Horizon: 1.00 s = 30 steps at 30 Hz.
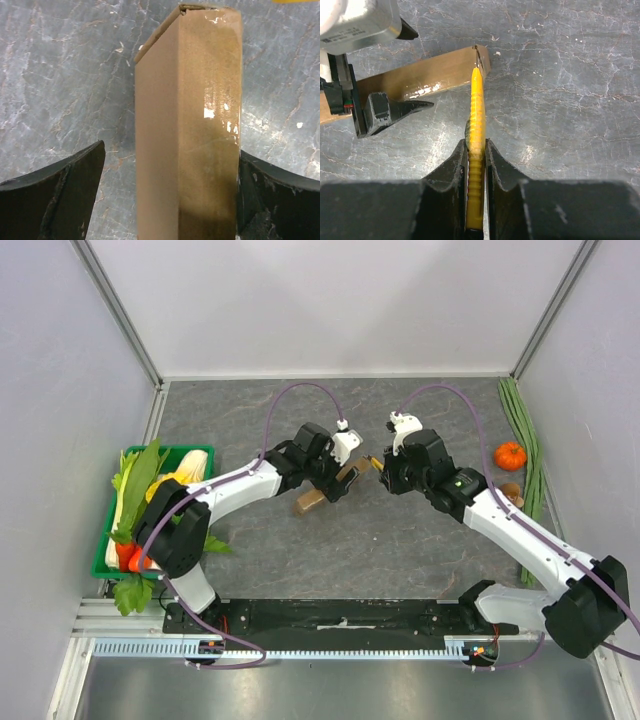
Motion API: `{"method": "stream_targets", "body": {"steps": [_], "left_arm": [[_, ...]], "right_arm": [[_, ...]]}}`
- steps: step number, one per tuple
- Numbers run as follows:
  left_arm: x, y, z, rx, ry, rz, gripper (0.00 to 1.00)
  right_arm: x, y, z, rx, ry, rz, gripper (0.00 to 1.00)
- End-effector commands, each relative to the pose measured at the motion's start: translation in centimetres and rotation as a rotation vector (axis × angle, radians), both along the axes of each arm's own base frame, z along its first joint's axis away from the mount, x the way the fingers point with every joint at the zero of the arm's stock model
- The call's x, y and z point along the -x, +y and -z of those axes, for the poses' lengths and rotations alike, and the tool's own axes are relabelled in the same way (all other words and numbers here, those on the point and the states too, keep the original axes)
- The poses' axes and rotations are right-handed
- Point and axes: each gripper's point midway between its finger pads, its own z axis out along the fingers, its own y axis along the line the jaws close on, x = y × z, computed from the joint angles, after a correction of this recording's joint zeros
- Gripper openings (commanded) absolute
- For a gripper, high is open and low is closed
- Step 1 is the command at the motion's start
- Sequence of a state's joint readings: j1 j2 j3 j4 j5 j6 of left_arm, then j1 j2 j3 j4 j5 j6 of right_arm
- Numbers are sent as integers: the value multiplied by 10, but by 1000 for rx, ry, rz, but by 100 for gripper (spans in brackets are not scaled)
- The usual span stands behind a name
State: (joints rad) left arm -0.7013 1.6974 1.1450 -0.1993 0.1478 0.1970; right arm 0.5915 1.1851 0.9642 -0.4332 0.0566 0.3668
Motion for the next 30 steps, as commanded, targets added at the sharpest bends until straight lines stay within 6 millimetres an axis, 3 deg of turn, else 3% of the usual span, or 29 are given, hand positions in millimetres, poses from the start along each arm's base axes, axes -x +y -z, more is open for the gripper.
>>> {"method": "stream_targets", "body": {"steps": [1,9,15,18,30], "left_arm": [[9,-3,2,7,98,1,98],[-4,5,-8,-5,82,-61,98],[-16,16,-34,79,94,-130,98],[-17,20,-43,112,102,-135,97],[-11,22,-51,141,112,-115,90]], "right_arm": [[-13,8,-17,-44,-49,9,0],[-17,7,-20,-60,-67,39,0],[-23,6,-35,-72,-102,62,0],[-26,7,-43,-80,-118,63,0],[-26,8,-45,-83,-120,59,0]]}}
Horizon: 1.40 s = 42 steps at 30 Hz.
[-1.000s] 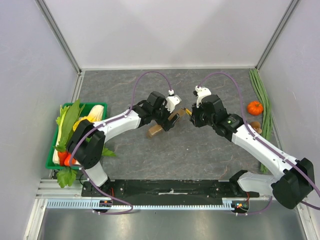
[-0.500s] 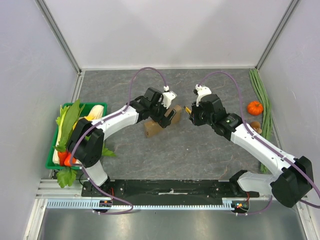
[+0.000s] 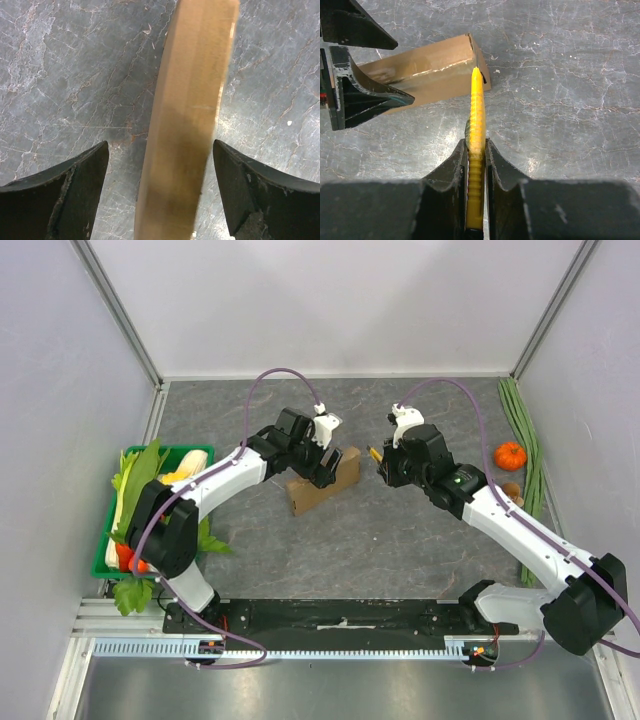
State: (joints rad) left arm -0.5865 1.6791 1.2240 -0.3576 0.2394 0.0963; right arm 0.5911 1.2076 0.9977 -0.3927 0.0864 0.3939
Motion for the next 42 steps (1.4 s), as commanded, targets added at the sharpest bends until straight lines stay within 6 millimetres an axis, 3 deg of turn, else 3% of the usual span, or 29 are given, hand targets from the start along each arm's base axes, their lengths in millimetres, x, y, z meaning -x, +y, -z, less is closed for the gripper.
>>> {"method": "stream_targets", "body": {"steps": [1,10,13,17,19,23,24,26,28,32,36,42], "left_arm": [[-1,-9,-39,88,-45,1,90],[-1,-11,-62,126,-77,-4,91],[-3,-11,-90,163,-128,-10,96],[-8,-6,-146,250,-258,-56,100],[-15,4,-180,310,-346,-130,100],[-22,23,-230,438,-426,-199,100],[-16,22,-241,465,-421,-173,100],[2,17,-263,515,-418,-57,100],[18,15,-280,579,-413,-14,100],[36,23,-282,579,-314,16,99],[77,16,-286,637,-208,199,97],[112,16,-282,673,-134,337,94]], "right_arm": [[-12,3,-32,-51,-84,20,0],[-12,4,-37,-59,-90,19,0],[-14,6,-44,-69,-100,16,0],[-19,11,-53,-79,-113,5,0],[-21,16,-66,-102,-133,-14,0],[-22,39,-83,-148,-147,-125,0],[-19,50,-96,-174,-163,-192,0],[-16,64,-101,-195,-157,-272,0],[-2,85,-120,-240,-173,-435,0],[18,103,-147,-271,-197,-634,0],[40,110,-156,-295,-178,-773,0],[71,116,-172,-372,-160,-943,0]]}}
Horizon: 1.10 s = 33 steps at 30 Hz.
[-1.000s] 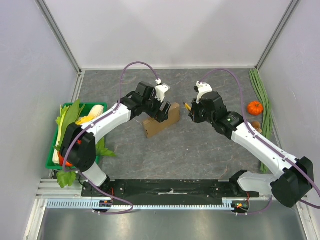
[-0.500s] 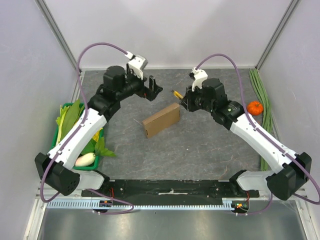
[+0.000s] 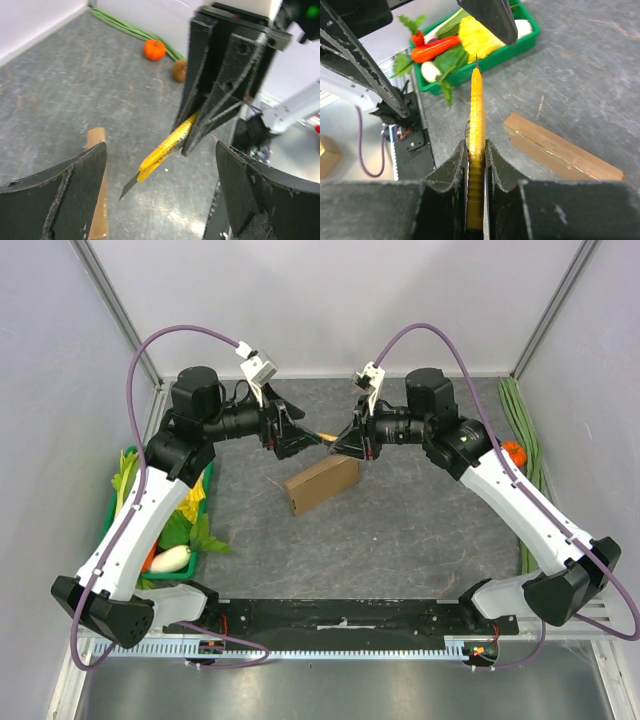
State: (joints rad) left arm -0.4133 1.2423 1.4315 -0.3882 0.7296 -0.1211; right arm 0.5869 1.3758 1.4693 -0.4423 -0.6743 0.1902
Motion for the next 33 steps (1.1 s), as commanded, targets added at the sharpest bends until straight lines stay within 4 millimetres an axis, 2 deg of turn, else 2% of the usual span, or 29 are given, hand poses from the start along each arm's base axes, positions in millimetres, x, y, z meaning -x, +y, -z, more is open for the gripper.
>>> {"method": "stream_targets", "body": {"steps": [1,2,5,8,12,16,23,29,30,33], "left_arm": [[52,-3,-9,55,55,236,93],[65,-5,-12,68,63,314,92],[81,-6,-12,86,86,426,86],[86,-6,-5,81,125,463,79],[83,-8,7,71,167,476,73],[76,-8,16,48,190,435,72],[67,-7,21,26,169,378,70],[68,-6,24,22,167,377,70],[68,-6,25,23,171,383,68],[71,-6,26,27,179,401,53]], "right_arm": [[35,5,-23,-59,-15,-195,0],[40,5,-24,-65,-8,-224,0],[46,3,-22,-63,1,-240,0],[47,1,-23,-61,-5,-239,0],[49,1,-28,-68,-13,-241,0],[54,-1,-34,-81,-25,-254,0],[61,-1,-35,-90,-18,-284,0],[69,-3,-37,-99,-18,-309,0],[68,-3,-38,-99,-22,-301,0],[69,-3,-41,-105,-25,-305,0]]}}
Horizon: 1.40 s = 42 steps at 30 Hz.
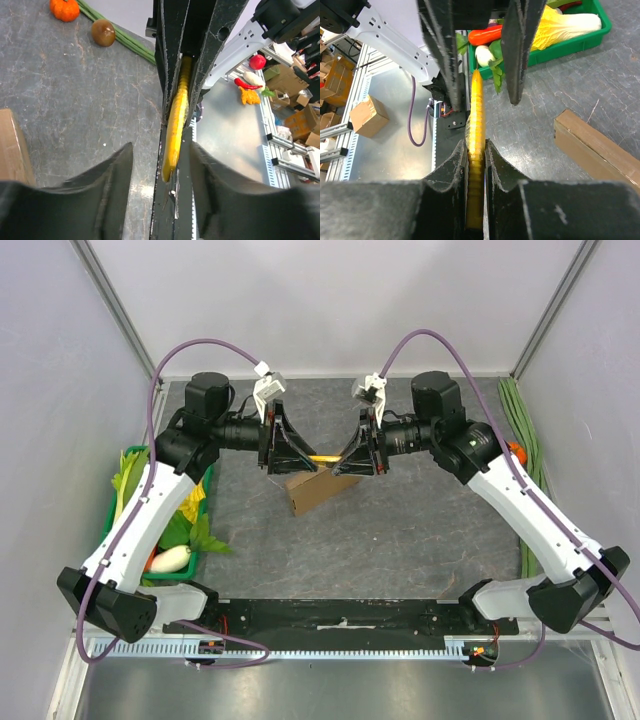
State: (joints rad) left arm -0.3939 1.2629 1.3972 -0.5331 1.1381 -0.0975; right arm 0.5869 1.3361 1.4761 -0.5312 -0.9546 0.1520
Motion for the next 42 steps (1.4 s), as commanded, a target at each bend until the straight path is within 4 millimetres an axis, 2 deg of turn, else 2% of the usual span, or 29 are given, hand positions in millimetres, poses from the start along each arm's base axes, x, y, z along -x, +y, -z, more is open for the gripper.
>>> {"method": "stream_targets", "body": {"steps": [1,3,4,5,6,8,9,10,11,12,13,14,16,19,24,29,30,35,38,42], "left_arm": [[5,1,1,9,-25,31,42],[4,1,0,11,-29,34,29],[5,2,-1,13,-35,36,12],[5,1,-1,13,-33,34,5],[5,1,-2,16,-39,34,2],[5,1,-7,27,-50,27,2],[6,2,-12,36,-67,18,2],[3,1,-20,54,-106,6,2],[2,1,-23,69,-95,-11,2],[1,1,-29,88,-107,-32,2],[2,2,-39,116,-128,-58,2],[1,0,-52,174,-147,-65,2],[8,1,-66,232,-155,-71,2],[8,3,-87,281,-234,-97,2],[13,2,-92,284,-233,-55,2],[13,0,-90,276,-216,-31,2],[12,0,-90,274,-215,-32,2],[9,0,-94,267,-223,-43,2],[7,-1,-92,257,-219,-44,2],[5,-1,-91,248,-221,-51,2]], "right_arm": [[9,-1,-27,-61,-71,-32,0],[8,-2,-28,-62,-71,-27,0],[7,-2,-28,-61,-71,-24,0],[8,-2,-28,-62,-72,-24,0],[7,-2,-29,-64,-71,-18,0],[7,-2,-33,-75,-89,-7,23],[0,-2,-36,-84,-90,43,38],[-6,-2,-40,-98,-91,79,60],[-6,-4,-49,-129,-101,112,67],[-8,-4,-47,-146,-71,142,72],[-13,-2,-67,-232,-70,191,78],[-8,-6,-82,-300,-69,211,81],[-14,-8,-96,-412,-60,261,84],[-24,-13,-104,-458,-74,341,86],[-21,-12,-119,-508,-97,314,85],[-9,-5,-130,-524,-106,208,69],[-8,-4,-130,-521,-105,197,63],[-4,4,-119,-471,-76,124,53],[-2,6,-113,-451,-71,101,53],[-4,7,-107,-431,-72,96,63]]}}
